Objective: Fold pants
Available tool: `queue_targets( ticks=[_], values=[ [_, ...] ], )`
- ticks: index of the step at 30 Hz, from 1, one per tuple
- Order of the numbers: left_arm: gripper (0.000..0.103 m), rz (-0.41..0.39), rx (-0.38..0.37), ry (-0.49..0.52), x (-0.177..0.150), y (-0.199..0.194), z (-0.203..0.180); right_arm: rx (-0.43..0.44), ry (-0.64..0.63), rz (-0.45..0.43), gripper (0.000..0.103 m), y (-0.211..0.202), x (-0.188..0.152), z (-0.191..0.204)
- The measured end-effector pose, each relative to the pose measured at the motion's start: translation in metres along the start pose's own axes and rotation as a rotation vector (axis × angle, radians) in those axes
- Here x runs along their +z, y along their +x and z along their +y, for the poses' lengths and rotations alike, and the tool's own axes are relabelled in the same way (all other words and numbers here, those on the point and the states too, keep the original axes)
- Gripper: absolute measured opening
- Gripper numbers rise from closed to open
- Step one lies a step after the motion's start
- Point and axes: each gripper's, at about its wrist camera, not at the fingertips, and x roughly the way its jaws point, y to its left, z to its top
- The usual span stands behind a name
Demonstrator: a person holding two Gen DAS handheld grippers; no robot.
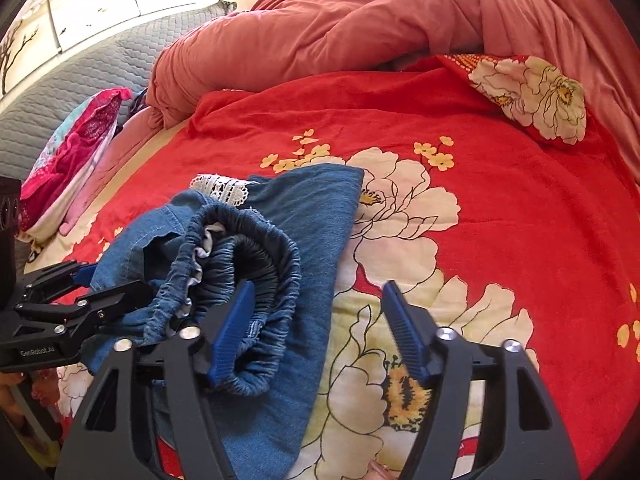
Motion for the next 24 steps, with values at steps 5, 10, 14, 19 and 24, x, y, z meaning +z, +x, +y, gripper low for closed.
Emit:
queue_targets(
  ticks=[5,10,14,19,24],
  values=[
    [0.062,-0.025,0.008,0.003,-0.002,-0.012,0.002,-0.036,-0.025,-0.035,0.081,-0.008,0.000,0.006],
    [0.071,-0.054,0.017,0.016,-0.004,-0.024,0.002,-0.039,-0.020,-0.060,0.092,-0.018,-0.003,0.007],
    [0.085,-0.083,0.032,0.033,-0.005,-0.032,0.000,-0.053,-0.026,-0.090,0.092,-0.027,-0.003,0.011],
    [0.093,-0.103,0.043,0.045,-0.007,-0.038,-0.001,-0.076,-0.025,-0.133,0.098,-0.040,-0.004,0.012],
    [0.093,-0.125,0.063,0.052,-0.008,-0.046,-0.001,-0.095,-0.027,-0.199,0.098,-0.058,-0.004,0.014]
  ],
)
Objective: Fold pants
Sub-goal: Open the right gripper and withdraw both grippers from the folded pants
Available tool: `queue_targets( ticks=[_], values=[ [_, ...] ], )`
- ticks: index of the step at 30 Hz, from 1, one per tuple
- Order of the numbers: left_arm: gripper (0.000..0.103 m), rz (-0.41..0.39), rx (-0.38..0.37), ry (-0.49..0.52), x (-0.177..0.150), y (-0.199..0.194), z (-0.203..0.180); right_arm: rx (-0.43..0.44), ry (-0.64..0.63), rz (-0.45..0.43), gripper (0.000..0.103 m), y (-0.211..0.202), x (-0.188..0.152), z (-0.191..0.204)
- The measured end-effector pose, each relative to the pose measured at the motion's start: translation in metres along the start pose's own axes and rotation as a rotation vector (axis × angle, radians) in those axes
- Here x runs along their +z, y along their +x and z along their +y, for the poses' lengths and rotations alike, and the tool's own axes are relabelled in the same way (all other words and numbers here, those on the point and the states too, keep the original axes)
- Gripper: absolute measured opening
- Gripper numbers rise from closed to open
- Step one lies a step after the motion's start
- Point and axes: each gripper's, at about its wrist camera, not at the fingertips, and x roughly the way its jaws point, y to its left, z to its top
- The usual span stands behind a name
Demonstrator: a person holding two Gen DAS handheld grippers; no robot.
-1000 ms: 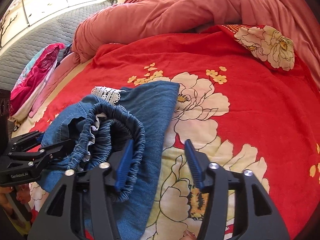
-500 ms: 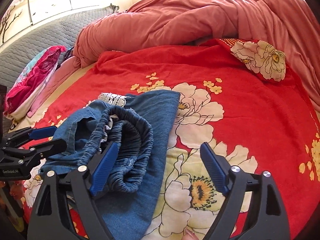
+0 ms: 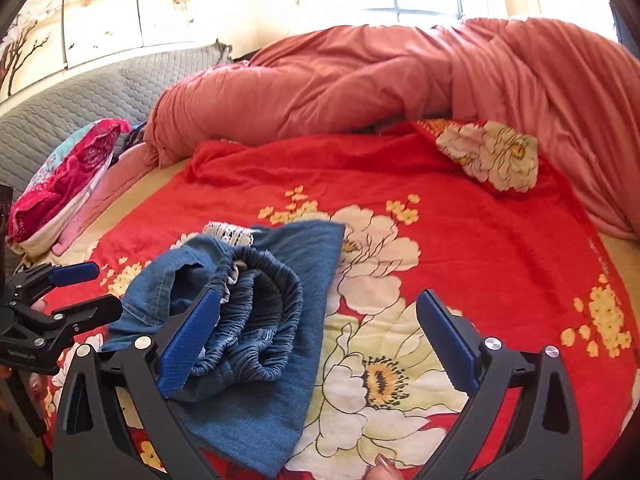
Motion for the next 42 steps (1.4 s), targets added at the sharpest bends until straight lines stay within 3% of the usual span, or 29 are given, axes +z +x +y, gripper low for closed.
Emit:
queue_targets(
  ticks=[23,33,42],
  values=[
    [0.093,-0.116,0.048,-0.020,-0.018,-0.052,-0.012,-0.005,-0.013,-0.091,0.098,-0.060,-0.017,0.022],
    [0.093,-0.133,0.051,-0.050,-0.040,-0.070,-0.017,-0.008,0.012,-0.084,0.098,-0.087,-0.044,0.018],
    [0.093,-0.095,0.048,-0.071,-0.075,-0.078,-0.019,-0.025,0.077,-0.072,0.098,-0.108,-0.069,0.005]
  ],
)
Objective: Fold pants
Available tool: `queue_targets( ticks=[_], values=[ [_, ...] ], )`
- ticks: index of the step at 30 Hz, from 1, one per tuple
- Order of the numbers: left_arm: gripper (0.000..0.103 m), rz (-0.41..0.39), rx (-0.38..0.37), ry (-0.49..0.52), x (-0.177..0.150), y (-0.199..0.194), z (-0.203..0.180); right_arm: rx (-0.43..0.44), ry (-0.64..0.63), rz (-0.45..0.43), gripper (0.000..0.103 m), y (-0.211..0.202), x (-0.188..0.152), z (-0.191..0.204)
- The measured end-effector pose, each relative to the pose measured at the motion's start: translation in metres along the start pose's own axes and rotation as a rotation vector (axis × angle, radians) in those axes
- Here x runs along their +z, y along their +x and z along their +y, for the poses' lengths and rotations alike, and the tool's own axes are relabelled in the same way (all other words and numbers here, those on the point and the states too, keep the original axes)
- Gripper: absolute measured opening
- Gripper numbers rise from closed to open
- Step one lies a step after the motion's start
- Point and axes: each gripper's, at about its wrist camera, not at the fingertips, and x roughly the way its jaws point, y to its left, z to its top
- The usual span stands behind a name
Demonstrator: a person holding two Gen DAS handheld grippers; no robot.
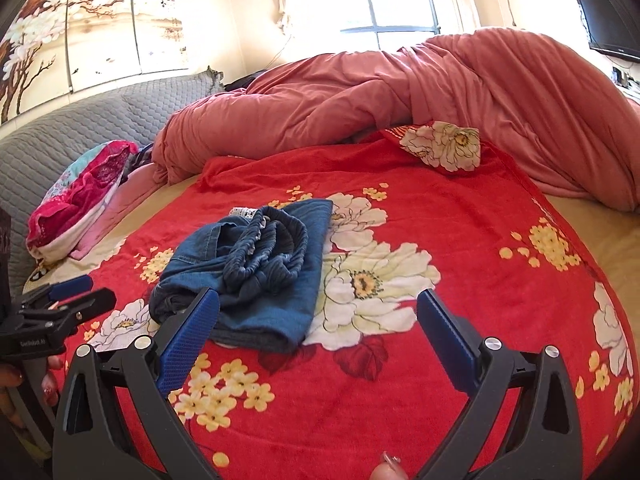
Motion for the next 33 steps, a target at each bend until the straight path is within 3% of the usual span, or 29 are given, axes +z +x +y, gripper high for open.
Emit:
queue_targets(
  ticks=[9,23,33],
  values=[
    [0.093,0.045,0.004,-0.031,-0.024,-0.006,0.005,-0.021,0.012,0.033,0.098,-0.013,-0.023,-0.006],
    [0.093,0.050,0.000,-0.044,-0.045,-0.016,0.003,-0.005,-0.024,0.040,0.098,-0.023,-0.043,0.005],
    [0.093,0.105,0.009,-0.039,-0.062,-0.008,-0.001,-0.020,-0.067,0.093,0.098,-0.012,-0.063,0.017]
  ],
)
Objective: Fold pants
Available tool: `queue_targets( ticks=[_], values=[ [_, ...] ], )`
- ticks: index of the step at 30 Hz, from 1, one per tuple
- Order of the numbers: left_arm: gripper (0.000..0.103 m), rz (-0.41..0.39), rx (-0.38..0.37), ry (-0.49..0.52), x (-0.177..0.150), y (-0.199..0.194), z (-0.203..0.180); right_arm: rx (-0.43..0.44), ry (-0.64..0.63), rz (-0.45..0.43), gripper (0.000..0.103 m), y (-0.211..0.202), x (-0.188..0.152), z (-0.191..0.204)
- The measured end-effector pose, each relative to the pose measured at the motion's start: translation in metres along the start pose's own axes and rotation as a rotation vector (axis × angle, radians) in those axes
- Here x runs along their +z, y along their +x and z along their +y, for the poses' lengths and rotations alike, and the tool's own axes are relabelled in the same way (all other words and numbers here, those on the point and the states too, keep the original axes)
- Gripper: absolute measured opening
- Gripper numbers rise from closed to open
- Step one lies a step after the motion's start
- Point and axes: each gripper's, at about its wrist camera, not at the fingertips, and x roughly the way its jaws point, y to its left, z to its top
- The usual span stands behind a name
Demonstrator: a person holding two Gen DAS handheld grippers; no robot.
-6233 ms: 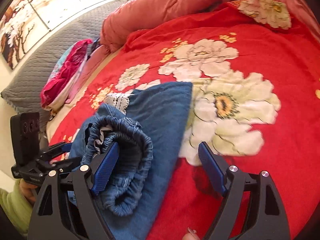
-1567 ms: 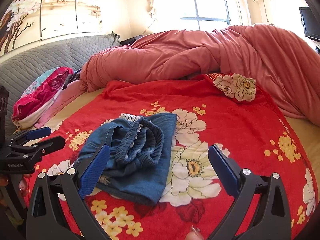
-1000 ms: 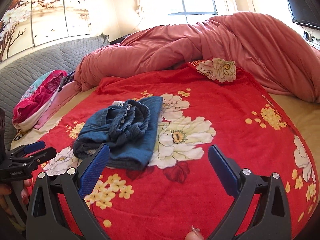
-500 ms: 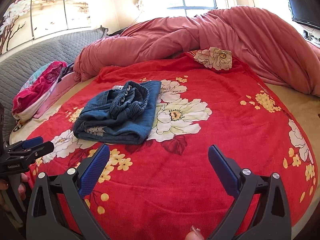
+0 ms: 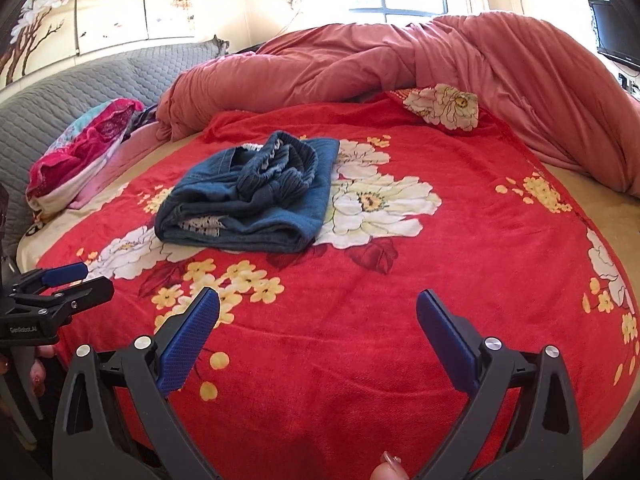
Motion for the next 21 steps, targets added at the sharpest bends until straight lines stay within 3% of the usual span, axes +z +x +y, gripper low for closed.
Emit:
queue_targets(
  ticks=[5,21],
  values=[
    [0.093,0.038,-0.009,-0.014,0.000,0.013,0.003,-0.006,-0.016,0.007,0.098,0.007,-0.003,0.002],
    [0.093,0.030,-0.017,-0.019,0.001,0.023,0.000,0.003,0.009,0.021,0.098,0.019,-0.009,-0.007]
  ],
)
